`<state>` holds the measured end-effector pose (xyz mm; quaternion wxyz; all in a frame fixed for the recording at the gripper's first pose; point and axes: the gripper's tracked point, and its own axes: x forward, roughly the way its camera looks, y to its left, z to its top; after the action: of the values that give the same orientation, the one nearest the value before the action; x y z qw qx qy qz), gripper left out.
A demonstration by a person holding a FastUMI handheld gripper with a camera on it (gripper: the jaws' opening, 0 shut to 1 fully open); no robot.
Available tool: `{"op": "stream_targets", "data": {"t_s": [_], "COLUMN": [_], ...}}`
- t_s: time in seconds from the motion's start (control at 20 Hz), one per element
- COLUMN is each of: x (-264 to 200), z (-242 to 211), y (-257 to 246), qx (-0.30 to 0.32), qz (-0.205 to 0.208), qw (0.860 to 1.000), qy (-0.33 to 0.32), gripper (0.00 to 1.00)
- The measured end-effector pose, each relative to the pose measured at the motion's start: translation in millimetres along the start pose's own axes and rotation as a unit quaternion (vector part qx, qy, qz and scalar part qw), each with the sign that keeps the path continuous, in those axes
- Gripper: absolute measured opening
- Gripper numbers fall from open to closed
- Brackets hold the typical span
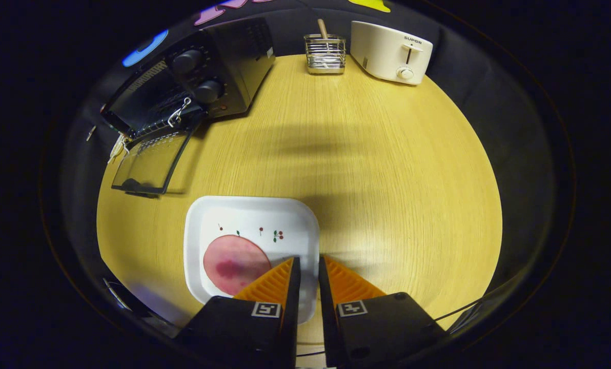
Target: Open the toaster oven, put the food inside, and close the toaster oven door.
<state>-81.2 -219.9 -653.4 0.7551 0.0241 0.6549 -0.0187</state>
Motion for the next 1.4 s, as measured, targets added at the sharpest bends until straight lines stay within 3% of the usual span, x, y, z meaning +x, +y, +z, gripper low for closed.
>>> {"op": "stream_targets", "data": {"t_s": [0.2,0.3,0.7,0.9,1.1,1.4], "x": [-0.9,3.1,4.3,5.5,0.2,-17.5], "z": [1.6,2.4,0.4,-1.6,-13.9,-32.6], "y": [1.4,-3.1,0.8,2.2,7.5,5.2], "qx": [-0.021,-0.004,-0.015,0.014,0.063,0.162], "qz": [0.011,0.01,0.103,0.14,0.189,0.224], "qw": [0.999,0.999,0.986,0.978,0.96,0.948], "qy": [0.026,0.046,0.133,0.157,0.195,0.155], "gripper": [0.3,0.1,0.05,0.05,0.05,0.05]}}
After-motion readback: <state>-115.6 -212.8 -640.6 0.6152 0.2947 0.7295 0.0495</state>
